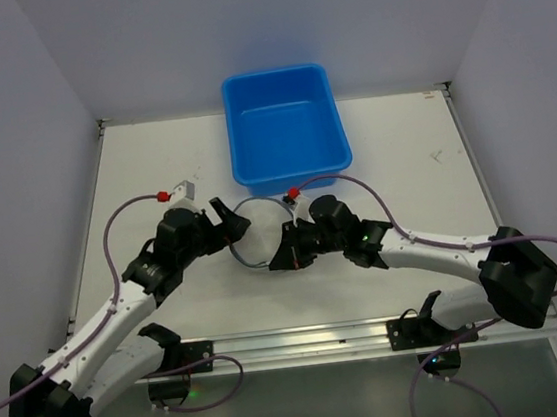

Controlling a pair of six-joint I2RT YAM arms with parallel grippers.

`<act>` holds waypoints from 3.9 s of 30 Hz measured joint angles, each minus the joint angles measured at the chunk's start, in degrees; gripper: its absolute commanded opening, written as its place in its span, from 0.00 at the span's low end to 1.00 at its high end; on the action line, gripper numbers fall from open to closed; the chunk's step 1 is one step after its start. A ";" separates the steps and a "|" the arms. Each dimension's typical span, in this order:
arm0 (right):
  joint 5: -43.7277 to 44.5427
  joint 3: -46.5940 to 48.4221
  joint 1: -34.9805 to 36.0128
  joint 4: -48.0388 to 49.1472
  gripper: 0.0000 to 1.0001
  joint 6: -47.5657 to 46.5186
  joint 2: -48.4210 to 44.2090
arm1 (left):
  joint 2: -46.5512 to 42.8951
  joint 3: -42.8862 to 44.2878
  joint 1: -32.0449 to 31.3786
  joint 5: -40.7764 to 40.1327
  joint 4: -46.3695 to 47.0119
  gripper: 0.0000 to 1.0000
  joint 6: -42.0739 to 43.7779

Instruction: Unzip the laundry bag and remove the bra

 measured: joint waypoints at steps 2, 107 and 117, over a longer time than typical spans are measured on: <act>-0.20 1.49 0.46 1.01 0.00 0.42 1.68 | -4.02 -2.03 0.00 -0.72 -0.09 0.96 -1.38; -6.71 -5.70 5.99 -7.13 0.07 -39.10 -26.86 | -1.42 3.02 7.91 8.66 -4.04 0.95 9.77; -17.75 -2.78 13.75 -16.00 0.32 -50.38 -20.72 | -1.46 0.81 7.93 17.77 -4.61 0.91 13.60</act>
